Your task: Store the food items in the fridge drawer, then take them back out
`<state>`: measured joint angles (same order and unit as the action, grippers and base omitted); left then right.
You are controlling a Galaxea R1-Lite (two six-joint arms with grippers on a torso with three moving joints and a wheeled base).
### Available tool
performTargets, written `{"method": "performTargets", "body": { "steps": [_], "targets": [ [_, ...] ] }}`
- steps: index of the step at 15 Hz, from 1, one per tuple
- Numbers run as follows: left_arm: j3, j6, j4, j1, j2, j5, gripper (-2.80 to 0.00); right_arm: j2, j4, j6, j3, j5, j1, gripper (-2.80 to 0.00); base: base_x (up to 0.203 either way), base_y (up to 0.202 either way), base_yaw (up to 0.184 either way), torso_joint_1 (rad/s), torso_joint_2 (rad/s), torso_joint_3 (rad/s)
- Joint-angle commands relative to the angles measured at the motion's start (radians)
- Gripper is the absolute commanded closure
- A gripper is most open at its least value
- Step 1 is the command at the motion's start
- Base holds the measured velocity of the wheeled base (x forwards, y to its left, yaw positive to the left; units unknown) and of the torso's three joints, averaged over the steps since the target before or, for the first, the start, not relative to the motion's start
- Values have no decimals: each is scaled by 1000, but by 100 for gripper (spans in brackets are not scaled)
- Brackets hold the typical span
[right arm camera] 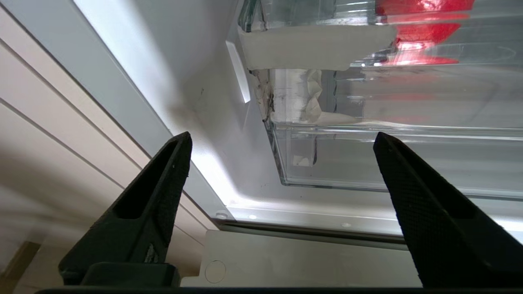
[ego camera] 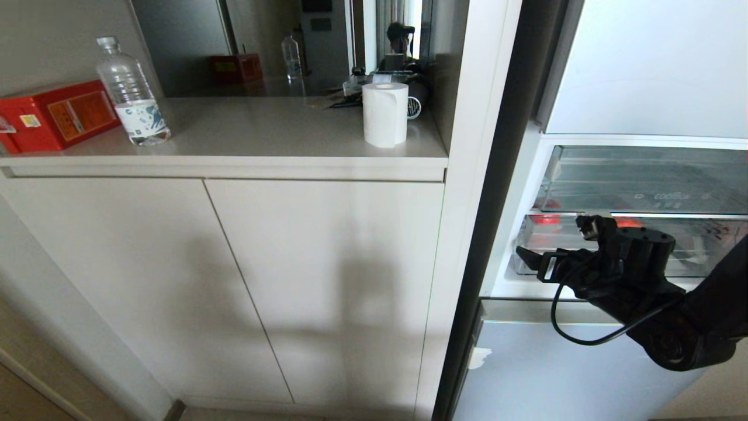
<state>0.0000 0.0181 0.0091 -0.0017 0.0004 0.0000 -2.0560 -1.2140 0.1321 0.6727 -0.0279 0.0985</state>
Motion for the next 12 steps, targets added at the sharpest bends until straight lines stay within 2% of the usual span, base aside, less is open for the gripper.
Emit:
{"method": "performTargets", "body": {
  "steps": [1,3,6,12],
  "targets": [
    [0,0,0,0,-2,0,0,-3,-8,1,1,3,-4,-280,0,0,0,0,0,0],
    [0,-1,0,0,-2,0,0,-20,-28,2,2,23,-9,-280,0,0,0,0,0,0],
    [0,-1,0,0,-2,0,0,-63,-129,-1,2,41,-10,-280,0,0,0,0,0,0],
    [0,-1,0,0,-2,0,0,-62,-134,4,5,51,-10,-280,0,0,0,0,0,0]
  ]
}}
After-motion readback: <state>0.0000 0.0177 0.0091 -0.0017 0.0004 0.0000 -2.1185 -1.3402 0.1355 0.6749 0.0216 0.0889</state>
